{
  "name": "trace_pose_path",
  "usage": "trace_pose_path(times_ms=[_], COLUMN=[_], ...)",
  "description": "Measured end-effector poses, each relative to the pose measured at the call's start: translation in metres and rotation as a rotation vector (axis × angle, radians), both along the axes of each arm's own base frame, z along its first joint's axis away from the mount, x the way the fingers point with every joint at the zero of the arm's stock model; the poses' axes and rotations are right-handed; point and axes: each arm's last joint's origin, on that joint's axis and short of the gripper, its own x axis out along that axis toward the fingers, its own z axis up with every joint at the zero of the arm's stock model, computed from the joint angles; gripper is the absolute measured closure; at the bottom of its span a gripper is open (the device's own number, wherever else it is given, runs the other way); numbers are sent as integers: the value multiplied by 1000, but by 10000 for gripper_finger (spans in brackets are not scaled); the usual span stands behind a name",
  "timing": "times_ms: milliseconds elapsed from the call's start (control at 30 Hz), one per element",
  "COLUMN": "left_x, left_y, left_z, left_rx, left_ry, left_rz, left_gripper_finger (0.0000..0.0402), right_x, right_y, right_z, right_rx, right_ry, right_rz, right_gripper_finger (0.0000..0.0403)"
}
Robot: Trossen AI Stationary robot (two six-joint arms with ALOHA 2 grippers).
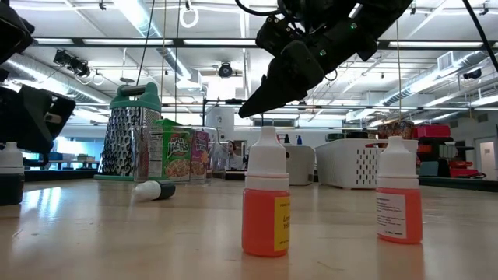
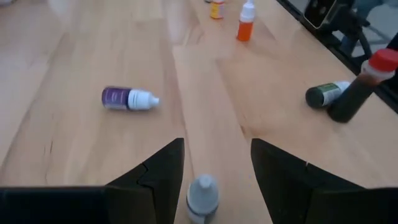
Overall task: Pick & Place Kitchen Items
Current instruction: Put the small brown food coloring bottle into the gray bin
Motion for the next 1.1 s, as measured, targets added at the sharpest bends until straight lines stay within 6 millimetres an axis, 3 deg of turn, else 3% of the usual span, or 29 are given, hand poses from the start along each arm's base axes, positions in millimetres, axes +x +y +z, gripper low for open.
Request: trace_pose_path(times_ms=[433, 800, 1100], left_x=[1, 2, 14], left_y=[-1, -1, 5], left_z=[-13, -12, 13], left_rx=[50, 26, 28], left_ry=[58, 43, -267], left_rz=[12, 39, 371], left_gripper_finger=[213, 329, 329], right_x=[0, 0, 2], right_y=[0, 0, 0], right_z=[0, 0, 3], right_rx=[0, -1, 8], right_ry=[-4, -4, -40], right_rz=[0, -2, -6], right_gripper_finger=[201, 201, 201])
